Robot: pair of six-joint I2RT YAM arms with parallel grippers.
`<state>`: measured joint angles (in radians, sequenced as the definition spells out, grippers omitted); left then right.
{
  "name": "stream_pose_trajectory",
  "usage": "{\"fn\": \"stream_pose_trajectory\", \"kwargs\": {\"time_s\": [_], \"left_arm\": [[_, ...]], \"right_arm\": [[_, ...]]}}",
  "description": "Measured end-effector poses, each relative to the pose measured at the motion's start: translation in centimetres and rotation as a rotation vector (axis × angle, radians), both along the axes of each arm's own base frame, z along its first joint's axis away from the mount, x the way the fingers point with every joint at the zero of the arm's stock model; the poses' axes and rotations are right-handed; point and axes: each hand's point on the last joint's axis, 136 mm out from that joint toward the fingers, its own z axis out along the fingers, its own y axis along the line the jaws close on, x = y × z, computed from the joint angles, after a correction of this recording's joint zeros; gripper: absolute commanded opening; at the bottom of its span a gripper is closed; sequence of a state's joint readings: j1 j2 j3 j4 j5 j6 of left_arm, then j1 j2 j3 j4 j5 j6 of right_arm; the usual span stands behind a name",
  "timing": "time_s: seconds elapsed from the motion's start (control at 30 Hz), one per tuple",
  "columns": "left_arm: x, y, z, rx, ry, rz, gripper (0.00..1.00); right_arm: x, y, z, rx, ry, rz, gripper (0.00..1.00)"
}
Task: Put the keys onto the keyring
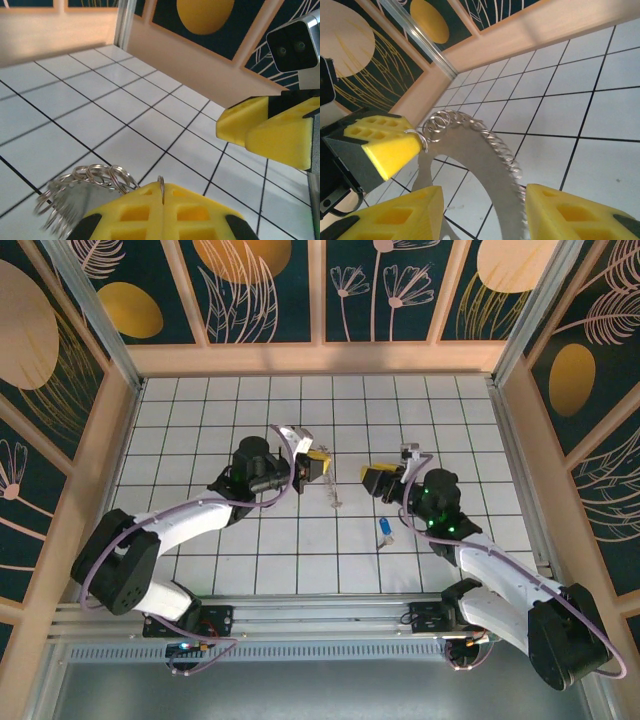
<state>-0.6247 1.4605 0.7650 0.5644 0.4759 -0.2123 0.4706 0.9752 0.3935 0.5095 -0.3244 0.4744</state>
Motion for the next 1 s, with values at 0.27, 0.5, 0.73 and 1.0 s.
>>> {"fn": "stream_pose_trajectory", "kwargs": {"time_s": [0.27, 0.5, 0.73, 1.0], "left_arm": [[-0.6, -0.9, 2.1, -0.018, -0.067, -0.076, 0.00], [-2.8, -3.3, 5.1, -0.076, -0.119, -0.314, 0.00], [-4.0, -4.2, 6.1, -0.098, -0.117, -0.443, 0.00], [-5.1, -4.2, 5.9, -0.100, -0.104, -0.505, 0.00]], "right_arm": [[1.2, 0.2, 1.6, 0.027, -0.018, 0.024, 0.47], [0.6, 0.4, 3.7, 0.073, -0.077, 0.108, 0.48], [-1.3, 1.2, 6.3, 0.122, -0.145, 0.236, 0.50], [-2.4, 2.3, 8.6, 0.182, -0.184, 0.347, 0.50]]}}
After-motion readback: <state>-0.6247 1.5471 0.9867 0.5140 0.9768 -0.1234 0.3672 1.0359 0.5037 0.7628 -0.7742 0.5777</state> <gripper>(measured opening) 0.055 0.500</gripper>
